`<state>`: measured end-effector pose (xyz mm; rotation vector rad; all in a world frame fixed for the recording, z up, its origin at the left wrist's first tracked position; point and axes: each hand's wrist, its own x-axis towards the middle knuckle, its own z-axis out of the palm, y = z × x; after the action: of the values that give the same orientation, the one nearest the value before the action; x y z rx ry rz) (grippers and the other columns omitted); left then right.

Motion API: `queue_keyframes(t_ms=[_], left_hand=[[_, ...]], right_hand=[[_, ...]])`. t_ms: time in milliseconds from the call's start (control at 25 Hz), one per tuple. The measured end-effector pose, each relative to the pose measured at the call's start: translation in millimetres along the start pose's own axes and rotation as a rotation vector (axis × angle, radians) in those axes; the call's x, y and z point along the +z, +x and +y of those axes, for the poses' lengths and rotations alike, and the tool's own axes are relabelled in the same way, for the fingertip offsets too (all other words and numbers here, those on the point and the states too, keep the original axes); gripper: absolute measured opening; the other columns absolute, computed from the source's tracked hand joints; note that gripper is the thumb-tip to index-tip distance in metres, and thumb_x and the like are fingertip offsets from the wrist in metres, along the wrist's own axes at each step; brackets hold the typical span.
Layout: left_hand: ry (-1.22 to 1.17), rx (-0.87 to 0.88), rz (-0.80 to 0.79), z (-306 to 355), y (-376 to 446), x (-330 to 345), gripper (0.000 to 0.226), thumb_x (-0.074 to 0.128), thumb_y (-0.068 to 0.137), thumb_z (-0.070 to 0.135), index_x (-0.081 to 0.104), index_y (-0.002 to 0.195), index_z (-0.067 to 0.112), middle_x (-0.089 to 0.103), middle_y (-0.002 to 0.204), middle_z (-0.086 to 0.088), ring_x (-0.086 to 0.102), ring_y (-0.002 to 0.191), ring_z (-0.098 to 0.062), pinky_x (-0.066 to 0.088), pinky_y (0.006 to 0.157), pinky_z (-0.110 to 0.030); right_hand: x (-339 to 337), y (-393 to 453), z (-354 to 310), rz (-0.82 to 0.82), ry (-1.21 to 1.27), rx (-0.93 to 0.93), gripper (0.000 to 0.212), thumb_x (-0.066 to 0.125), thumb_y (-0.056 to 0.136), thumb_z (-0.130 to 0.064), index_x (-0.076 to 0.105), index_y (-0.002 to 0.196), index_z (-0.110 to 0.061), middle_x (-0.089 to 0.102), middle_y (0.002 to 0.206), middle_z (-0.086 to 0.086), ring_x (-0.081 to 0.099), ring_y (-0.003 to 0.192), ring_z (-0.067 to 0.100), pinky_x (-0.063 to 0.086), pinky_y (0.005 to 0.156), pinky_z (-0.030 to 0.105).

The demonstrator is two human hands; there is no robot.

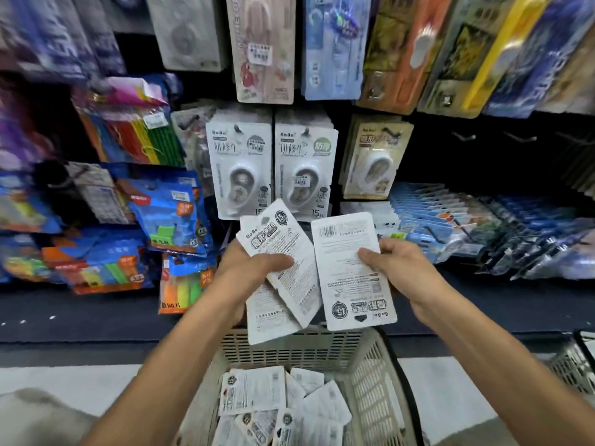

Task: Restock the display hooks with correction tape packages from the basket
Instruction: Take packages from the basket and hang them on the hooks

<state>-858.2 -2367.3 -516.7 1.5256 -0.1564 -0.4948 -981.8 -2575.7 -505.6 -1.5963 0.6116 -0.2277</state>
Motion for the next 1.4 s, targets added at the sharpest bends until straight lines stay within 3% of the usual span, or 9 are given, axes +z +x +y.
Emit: queue_keyframes(t_ms=[200, 440, 560, 720, 880, 1000, 1160, 1280, 1400], left_hand=[[0.166, -0.070, -0.163, 29, -6, -20, 0.036, 0.075, 0.073, -0.014, 0.072, 0.101, 0.008, 0.080, 0.091, -0.008, 0.077, 0.089, -0.030, 0.061, 0.083, -0.044], [-0.281, -0.216, -0.292, 22, -16, -5, 0.029, 0.081, 0.060, 0.011, 0.083, 0.089, 0.012, 0.079, 0.103, -0.016, 0.077, 0.089, -0.030, 0.064, 0.070, -0.037], [-0.289, -0.170, -0.247, 18, -21, 3, 0.023, 0.080, 0.069, 0.015, 0.083, 0.092, 0.011, 0.079, 0.103, -0.016, 0.078, 0.091, -0.029, 0.064, 0.069, -0.035], [-0.202, -0.098, 0.024, 18, -24, 8, 0.023, 0.074, 0.081, -0.004, 0.076, 0.101, 0.006, 0.080, 0.091, -0.013, 0.079, 0.076, -0.026, 0.062, 0.057, -0.032], [-0.170, -0.059, -0.055, 23, -28, 7, 0.040, 0.078, 0.084, 0.027, 0.070, 0.120, 0.011, 0.080, 0.089, -0.006, 0.077, 0.072, -0.018, 0.058, 0.054, -0.026], [-0.104, -0.116, -0.382, 27, -30, -4, 0.059, 0.049, 0.091, 0.067, 0.064, 0.133, 0.029, 0.075, 0.120, -0.004, 0.073, 0.108, -0.021, 0.058, 0.084, -0.032], [-0.290, -0.013, -0.331, 23, -23, -8, 0.061, 0.072, 0.076, 0.014, 0.060, 0.135, 0.019, 0.074, 0.121, -0.014, 0.073, 0.101, -0.023, 0.059, 0.072, -0.026], [-0.329, -0.026, -0.205, 17, -23, 2, 0.067, 0.080, 0.067, 0.014, 0.059, 0.131, 0.017, 0.078, 0.107, -0.013, 0.077, 0.088, -0.022, 0.062, 0.065, -0.030], [-0.432, -0.116, -0.225, 13, -27, 11, 0.063, 0.079, 0.071, 0.019, 0.063, 0.131, 0.010, 0.075, 0.117, -0.015, 0.074, 0.105, -0.031, 0.063, 0.082, -0.042]], right_hand=[[10, 1, -19, -0.264, 0.152, -0.005, 0.024, 0.073, 0.083, -0.024, 0.075, 0.104, -0.013, 0.078, 0.108, 0.009, 0.075, 0.095, 0.023, 0.060, 0.075, 0.033], [29, -2, -17, -0.201, 0.337, 0.019, 0.026, 0.078, 0.075, -0.012, 0.065, 0.097, -0.006, 0.078, 0.097, 0.017, 0.077, 0.078, 0.025, 0.060, 0.058, 0.030], [45, -10, -11, -0.155, 0.095, -0.092, 0.022, 0.079, 0.084, -0.014, 0.061, 0.097, -0.014, 0.076, 0.099, 0.007, 0.074, 0.079, 0.016, 0.057, 0.058, 0.026], [55, -27, -9, 0.147, -0.590, -0.485, 0.046, 0.076, 0.083, -0.048, 0.042, 0.113, -0.043, 0.051, 0.122, -0.022, 0.055, 0.104, 0.001, 0.049, 0.085, 0.031], [78, -47, 1, -0.293, -0.736, -0.466, 0.100, 0.062, 0.069, -0.084, 0.014, 0.148, -0.050, 0.022, 0.160, -0.024, 0.027, 0.143, -0.002, 0.027, 0.117, 0.031], [78, -50, -2, -0.230, -0.331, -0.312, 0.100, 0.079, 0.064, -0.056, 0.018, 0.144, -0.060, 0.057, 0.136, -0.025, 0.057, 0.122, -0.001, 0.047, 0.103, 0.033], [57, -40, -12, -0.219, 0.339, -0.123, 0.076, 0.071, 0.067, -0.011, 0.055, 0.136, -0.038, 0.075, 0.112, 0.000, 0.072, 0.101, 0.022, 0.058, 0.086, 0.040], [63, -44, -13, -0.281, 0.596, -0.061, 0.059, 0.076, 0.074, -0.015, 0.062, 0.131, -0.023, 0.073, 0.121, 0.011, 0.072, 0.108, 0.030, 0.061, 0.088, 0.044], [65, -46, -13, -0.304, 0.630, -0.035, 0.059, 0.079, 0.073, -0.030, 0.064, 0.129, -0.024, 0.073, 0.123, 0.009, 0.071, 0.111, 0.028, 0.060, 0.089, 0.044]])
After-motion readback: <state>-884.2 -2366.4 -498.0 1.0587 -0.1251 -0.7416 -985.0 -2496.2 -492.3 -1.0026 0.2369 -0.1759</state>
